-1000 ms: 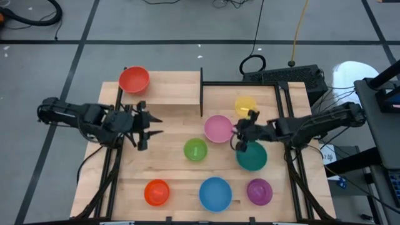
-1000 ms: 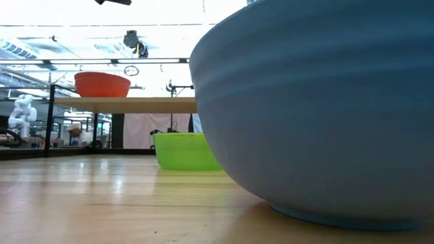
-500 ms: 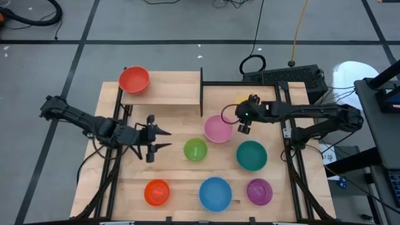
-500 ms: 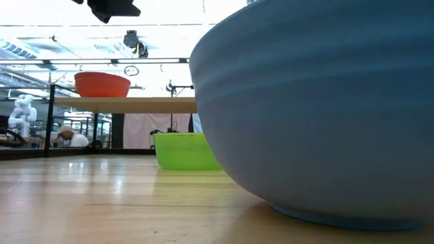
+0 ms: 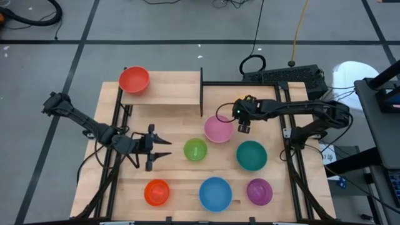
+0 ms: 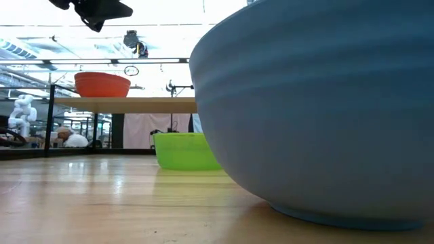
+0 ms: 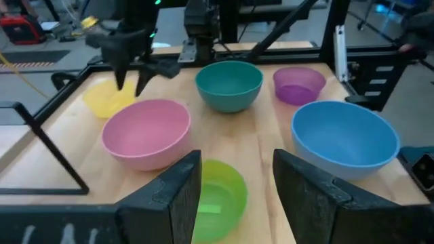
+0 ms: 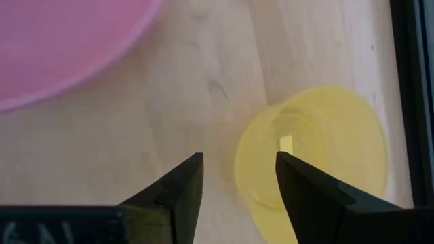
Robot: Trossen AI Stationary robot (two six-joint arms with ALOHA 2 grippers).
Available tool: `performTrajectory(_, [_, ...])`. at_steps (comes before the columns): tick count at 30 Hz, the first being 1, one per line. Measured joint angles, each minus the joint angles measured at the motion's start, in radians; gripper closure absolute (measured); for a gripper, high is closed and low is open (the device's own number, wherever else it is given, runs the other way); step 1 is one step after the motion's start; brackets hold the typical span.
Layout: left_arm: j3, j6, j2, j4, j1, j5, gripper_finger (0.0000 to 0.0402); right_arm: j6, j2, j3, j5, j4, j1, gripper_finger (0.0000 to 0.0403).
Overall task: Place and stack bowls onto a shelf
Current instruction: Put the yellow bowl on the shelf
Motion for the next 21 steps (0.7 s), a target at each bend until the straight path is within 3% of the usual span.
performTrajectory(11, [-0.053, 0.018, 0.0, 0.089, -0.029, -0.019, 0.0213, -0.032, 0.087, 0.0, -0.031, -0.007, -0.102, 0.025])
performTrajectory(21, [-0.053, 0.025, 0.0, 0.09, -0.064, -0.018, 0.0213, -0.029, 0.089, 0.0, -0.087, 0.004, -0.106, 0.0365])
